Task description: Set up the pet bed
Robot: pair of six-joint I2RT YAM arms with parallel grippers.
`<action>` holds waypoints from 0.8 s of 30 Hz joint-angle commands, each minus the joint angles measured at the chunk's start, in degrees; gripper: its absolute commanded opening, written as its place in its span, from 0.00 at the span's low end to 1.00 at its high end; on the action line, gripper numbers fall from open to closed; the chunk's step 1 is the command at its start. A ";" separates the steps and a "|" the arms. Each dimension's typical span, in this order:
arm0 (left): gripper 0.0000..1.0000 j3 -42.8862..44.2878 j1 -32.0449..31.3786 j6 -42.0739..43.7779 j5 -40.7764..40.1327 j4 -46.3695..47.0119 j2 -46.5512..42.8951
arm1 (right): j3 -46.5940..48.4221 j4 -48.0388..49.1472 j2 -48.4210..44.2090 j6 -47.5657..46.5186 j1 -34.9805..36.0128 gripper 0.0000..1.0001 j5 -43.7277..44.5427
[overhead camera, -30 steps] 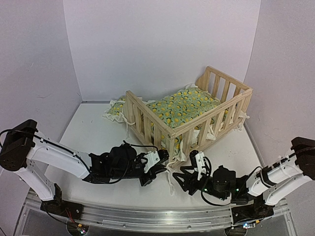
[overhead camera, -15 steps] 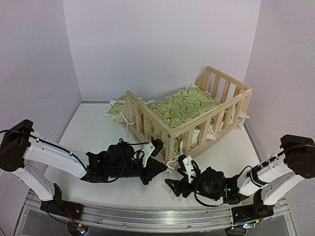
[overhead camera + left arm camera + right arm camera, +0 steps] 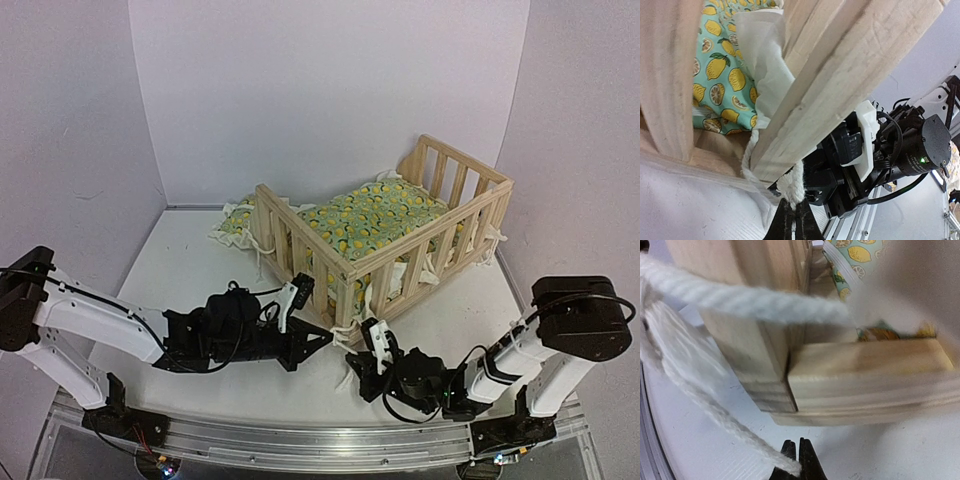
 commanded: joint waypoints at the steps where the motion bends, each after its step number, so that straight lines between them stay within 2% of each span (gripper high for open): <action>1: 0.00 -3.14 -1.39 -5.81 -6.75 2.37 -5.15 | -3.51 3.87 -3.19 3.54 0.12 0.00 1.23; 5: 0.00 -5.24 -1.64 -7.29 -9.83 2.37 -5.76 | -6.16 4.20 -3.87 5.02 0.06 0.00 1.34; 9: 0.00 -4.05 -1.62 -8.32 -7.94 2.39 -4.83 | -7.17 4.33 -4.31 5.36 0.07 0.00 -0.09; 12: 0.00 -0.83 -1.56 -5.63 -4.28 1.63 -1.44 | -6.77 4.33 -4.76 4.37 0.06 0.00 -1.66; 18: 0.00 1.67 -1.34 -9.18 -8.99 -1.83 4.46 | -6.95 4.54 -6.15 3.49 0.13 0.00 -2.34; 20: 0.00 2.00 -0.92 -8.45 -7.80 -1.77 5.34 | -7.56 4.67 -7.21 3.04 0.06 0.00 -2.59; 24: 0.00 1.64 1.62 -5.38 -0.07 -1.59 6.11 | -8.12 4.59 -8.52 1.95 0.10 0.01 -2.15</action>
